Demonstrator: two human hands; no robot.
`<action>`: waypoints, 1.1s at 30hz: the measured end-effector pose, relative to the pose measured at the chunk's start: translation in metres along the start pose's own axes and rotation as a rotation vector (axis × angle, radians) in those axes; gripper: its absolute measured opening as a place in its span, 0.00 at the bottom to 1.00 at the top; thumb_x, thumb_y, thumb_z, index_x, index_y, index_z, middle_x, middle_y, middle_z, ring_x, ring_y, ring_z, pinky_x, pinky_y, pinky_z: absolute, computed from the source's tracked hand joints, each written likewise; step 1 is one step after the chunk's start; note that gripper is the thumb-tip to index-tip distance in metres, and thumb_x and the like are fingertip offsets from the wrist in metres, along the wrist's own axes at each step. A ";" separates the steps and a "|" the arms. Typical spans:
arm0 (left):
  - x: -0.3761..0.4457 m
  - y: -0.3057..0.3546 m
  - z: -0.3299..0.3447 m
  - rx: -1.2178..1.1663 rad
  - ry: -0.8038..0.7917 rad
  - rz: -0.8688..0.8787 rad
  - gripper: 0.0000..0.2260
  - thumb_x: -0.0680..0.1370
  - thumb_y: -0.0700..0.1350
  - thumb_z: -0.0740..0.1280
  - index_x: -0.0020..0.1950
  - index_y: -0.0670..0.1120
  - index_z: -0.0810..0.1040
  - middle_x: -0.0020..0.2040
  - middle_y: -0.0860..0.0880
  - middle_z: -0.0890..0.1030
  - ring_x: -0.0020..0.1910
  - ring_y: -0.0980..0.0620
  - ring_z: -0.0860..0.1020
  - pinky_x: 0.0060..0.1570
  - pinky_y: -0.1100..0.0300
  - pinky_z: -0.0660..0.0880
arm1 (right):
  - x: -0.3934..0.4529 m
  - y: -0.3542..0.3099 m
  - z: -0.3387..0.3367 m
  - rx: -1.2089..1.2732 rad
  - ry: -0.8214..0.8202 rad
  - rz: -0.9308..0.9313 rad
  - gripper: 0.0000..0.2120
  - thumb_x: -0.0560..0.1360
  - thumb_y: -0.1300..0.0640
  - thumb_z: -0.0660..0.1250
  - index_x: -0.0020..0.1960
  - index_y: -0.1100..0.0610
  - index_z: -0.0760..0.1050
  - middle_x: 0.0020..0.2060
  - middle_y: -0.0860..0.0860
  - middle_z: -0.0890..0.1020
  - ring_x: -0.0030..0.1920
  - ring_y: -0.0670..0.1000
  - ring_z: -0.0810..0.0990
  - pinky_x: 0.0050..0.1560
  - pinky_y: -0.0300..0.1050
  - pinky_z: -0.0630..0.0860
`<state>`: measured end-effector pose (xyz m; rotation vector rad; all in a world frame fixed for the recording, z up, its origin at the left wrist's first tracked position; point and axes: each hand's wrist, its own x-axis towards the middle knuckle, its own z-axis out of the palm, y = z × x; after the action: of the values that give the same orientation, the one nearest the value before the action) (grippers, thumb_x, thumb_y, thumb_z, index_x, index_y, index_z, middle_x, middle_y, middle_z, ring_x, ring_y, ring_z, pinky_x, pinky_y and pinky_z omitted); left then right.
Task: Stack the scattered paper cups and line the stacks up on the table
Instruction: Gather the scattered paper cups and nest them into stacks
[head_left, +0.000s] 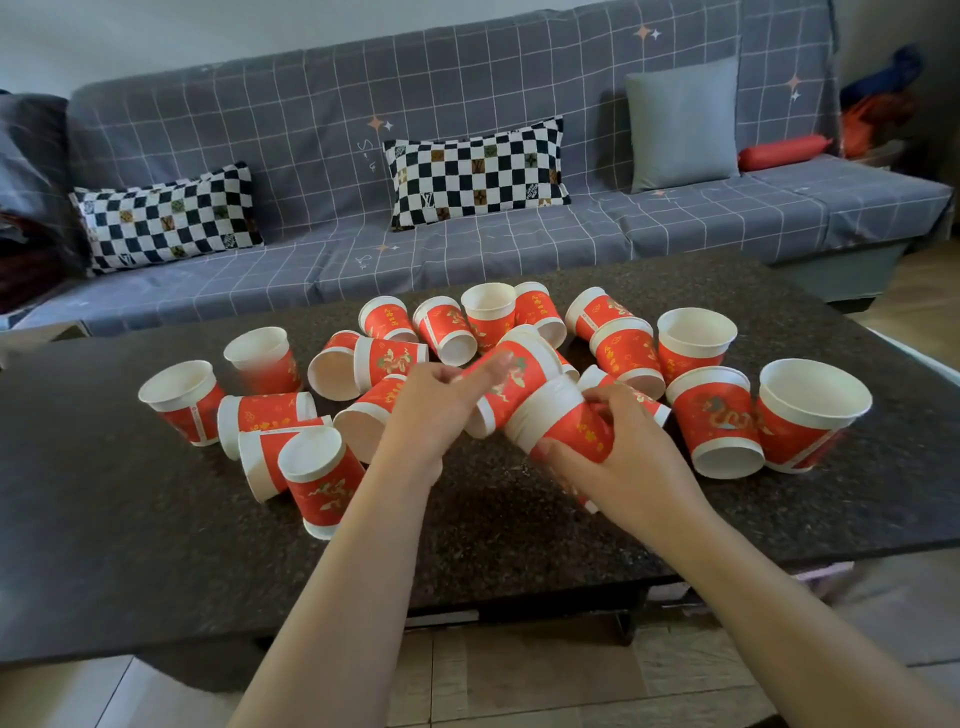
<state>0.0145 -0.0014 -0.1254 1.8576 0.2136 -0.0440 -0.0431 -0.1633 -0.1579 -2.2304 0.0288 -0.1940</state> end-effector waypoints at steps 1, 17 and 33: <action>-0.002 -0.001 -0.002 -0.042 -0.104 -0.054 0.34 0.62 0.64 0.73 0.61 0.45 0.74 0.54 0.49 0.81 0.54 0.49 0.79 0.59 0.49 0.75 | 0.001 -0.001 0.000 -0.007 0.030 -0.040 0.31 0.68 0.43 0.71 0.66 0.48 0.62 0.61 0.48 0.72 0.55 0.48 0.74 0.52 0.49 0.77; -0.022 -0.016 0.011 -0.431 -0.230 -0.082 0.33 0.68 0.57 0.69 0.71 0.49 0.66 0.64 0.48 0.76 0.61 0.50 0.75 0.52 0.57 0.72 | 0.006 -0.012 0.025 0.121 0.066 -0.117 0.33 0.68 0.45 0.72 0.67 0.48 0.61 0.60 0.47 0.71 0.55 0.46 0.73 0.50 0.43 0.78; -0.053 -0.036 -0.082 0.167 0.141 0.536 0.20 0.82 0.45 0.57 0.74 0.53 0.63 0.55 0.68 0.72 0.51 0.75 0.71 0.49 0.81 0.70 | 0.007 -0.088 0.063 0.235 0.009 -0.398 0.29 0.64 0.45 0.75 0.59 0.44 0.64 0.50 0.33 0.70 0.50 0.30 0.70 0.46 0.25 0.68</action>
<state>-0.0504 0.0803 -0.1279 2.0312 -0.2015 0.4512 -0.0306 -0.0599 -0.1264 -1.9801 -0.4154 -0.4016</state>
